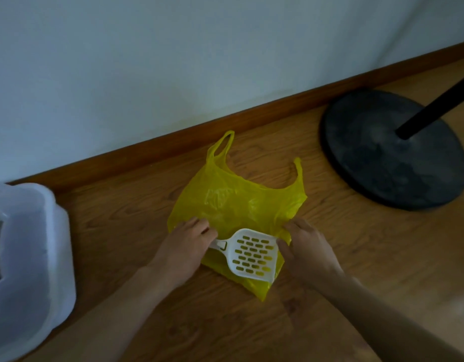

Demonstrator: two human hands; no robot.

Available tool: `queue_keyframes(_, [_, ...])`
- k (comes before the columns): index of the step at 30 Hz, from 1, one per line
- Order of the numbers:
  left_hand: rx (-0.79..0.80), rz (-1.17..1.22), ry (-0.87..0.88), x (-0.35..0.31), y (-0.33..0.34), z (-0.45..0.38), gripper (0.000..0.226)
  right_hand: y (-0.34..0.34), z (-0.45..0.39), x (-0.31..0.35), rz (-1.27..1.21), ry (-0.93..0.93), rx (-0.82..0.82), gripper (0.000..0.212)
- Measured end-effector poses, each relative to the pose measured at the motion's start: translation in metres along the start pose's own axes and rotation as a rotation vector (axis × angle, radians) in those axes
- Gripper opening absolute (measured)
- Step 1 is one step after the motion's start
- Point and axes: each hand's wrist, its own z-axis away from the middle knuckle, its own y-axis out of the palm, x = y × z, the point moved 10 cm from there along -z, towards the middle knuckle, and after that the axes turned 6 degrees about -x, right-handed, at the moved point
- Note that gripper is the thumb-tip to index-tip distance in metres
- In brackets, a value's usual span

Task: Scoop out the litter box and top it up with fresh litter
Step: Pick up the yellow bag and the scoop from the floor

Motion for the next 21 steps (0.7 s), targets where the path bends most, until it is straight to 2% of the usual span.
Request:
queue_keyframes(7, [-0.132, 0.099, -0.072, 0.011, -0.053, 0.009, 0.032, -0.034, 0.000, 0.006, -0.095, -0.039, -0.087, 0.043])
queue_keyframes(12, [-0.231, 0.090, -0.215, 0.028, -0.127, 0.024, 0.031, -0.119, 0.005, 0.033, -0.217, -0.196, -0.369, 0.017])
queue_keyframes(14, [-0.255, 0.102, -0.303, 0.030, -0.161, 0.038, 0.029, -0.162, 0.013, 0.049, -0.249, -0.225, -0.433, 0.014])
queue_keyframes(17, [-0.273, 0.104, -0.365, 0.016, -0.222, 0.064, 0.019, -0.226, 0.035, 0.074, -0.298, -0.202, -0.419, 0.019])
queue_keyframes(21, [-0.213, 0.205, -0.474, -0.009, -0.306, 0.107, 0.017, -0.311, 0.077, 0.112, -0.339, -0.155, -0.313, 0.024])
